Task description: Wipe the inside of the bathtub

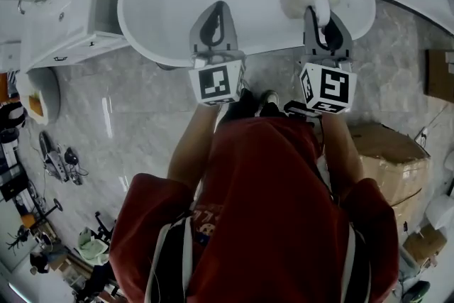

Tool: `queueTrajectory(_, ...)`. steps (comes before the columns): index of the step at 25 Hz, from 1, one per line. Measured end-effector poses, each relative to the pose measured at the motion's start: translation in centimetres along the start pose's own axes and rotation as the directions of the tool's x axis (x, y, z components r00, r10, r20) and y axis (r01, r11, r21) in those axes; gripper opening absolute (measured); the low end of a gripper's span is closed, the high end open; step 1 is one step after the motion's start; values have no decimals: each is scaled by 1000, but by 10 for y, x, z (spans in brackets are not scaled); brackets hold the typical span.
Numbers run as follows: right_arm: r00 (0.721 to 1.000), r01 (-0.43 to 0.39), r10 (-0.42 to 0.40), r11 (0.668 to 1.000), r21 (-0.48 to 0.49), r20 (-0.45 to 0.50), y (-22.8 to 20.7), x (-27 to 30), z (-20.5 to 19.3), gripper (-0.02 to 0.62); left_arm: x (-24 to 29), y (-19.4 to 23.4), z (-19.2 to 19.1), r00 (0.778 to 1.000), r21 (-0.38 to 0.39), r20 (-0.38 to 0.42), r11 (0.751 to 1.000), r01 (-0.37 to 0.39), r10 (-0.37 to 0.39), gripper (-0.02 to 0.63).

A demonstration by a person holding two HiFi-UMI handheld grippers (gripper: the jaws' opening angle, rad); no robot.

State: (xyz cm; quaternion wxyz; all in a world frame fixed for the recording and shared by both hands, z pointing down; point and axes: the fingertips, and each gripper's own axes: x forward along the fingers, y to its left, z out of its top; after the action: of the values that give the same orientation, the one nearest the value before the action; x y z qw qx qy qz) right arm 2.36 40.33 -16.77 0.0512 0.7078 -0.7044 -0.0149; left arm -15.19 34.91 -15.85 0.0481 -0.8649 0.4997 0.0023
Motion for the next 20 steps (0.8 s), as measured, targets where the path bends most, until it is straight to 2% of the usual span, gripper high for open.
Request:
queueTrajectory(2, 1000, 5, -5, 1000, -6, 5, -12, -12, 0, 94, -7, -12, 0, 1000, 7, -14, 1000, -9, 9, 14)
queueTrajectory(6, 1000, 0, -1, 1000, 13, 21, -23, -24, 4, 94, -15, -27, 17, 1000, 29, 15, 999, -14, 14, 14)
queueTrajectory(10, 998, -41, 40, 999, 10, 46, -4, -30, 11, 94, -23, -26, 33, 998, -5, 46, 999, -38, 38, 14)
queueTrajectory(15, 995, -53, 55, 998, -18, 84, 22, -33, 30, 94, -27, -26, 49, 998, 8, 60, 1000, 8, -9, 14)
queueTrajectory(20, 994, -62, 65, 997, -39, 85, 39, -36, 36, 94, -34, -22, 58, 996, 22, 85, 999, 23, -25, 14)
